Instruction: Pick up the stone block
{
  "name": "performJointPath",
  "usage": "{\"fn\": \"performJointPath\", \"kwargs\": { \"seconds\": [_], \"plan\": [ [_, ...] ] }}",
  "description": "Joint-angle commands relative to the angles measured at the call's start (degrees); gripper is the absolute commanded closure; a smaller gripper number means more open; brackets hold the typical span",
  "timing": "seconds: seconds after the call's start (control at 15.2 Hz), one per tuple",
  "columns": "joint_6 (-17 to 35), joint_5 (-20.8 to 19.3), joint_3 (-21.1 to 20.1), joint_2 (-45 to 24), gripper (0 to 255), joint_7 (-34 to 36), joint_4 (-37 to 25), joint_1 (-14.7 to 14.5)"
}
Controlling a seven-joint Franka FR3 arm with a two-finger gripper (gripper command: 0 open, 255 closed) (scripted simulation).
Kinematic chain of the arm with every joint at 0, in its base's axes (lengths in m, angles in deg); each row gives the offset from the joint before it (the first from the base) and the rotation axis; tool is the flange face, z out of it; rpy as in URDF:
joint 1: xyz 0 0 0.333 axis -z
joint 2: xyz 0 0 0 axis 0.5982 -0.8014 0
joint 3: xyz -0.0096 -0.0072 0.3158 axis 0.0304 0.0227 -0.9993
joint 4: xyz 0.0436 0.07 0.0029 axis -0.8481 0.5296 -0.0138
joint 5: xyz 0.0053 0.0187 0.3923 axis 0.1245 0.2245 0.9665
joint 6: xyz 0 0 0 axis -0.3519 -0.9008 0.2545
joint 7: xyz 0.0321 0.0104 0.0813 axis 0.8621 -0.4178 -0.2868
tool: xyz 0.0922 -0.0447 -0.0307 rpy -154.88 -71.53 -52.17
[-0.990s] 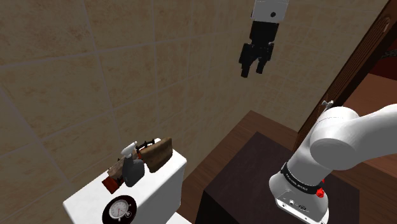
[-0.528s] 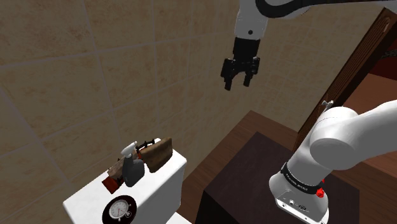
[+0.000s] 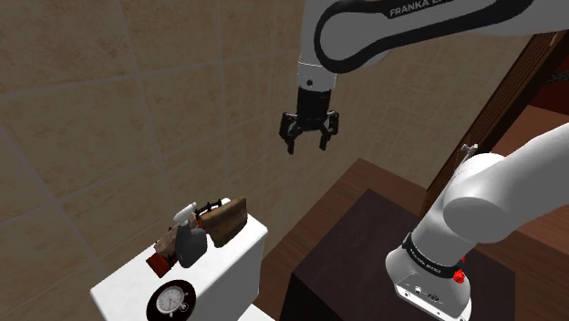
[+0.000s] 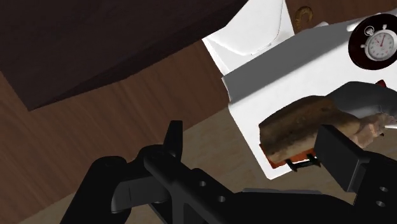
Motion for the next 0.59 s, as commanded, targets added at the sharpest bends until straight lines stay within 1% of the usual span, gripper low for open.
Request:
{"fn": "performJointPath", "kwargs": {
  "seconds": [0.0,0.26,0.53],
  "plan": [
    [3.28,0.71,-2.04,-3.63,0,4.45,-0.41,0.19],
    [9.78,0.59,-5.33,-12.35,0,12.76,-2.47,0.95],
    [15.67,-1.26,-7.56,-21.89,0,21.48,-5.8,1.46]
  ]
}}
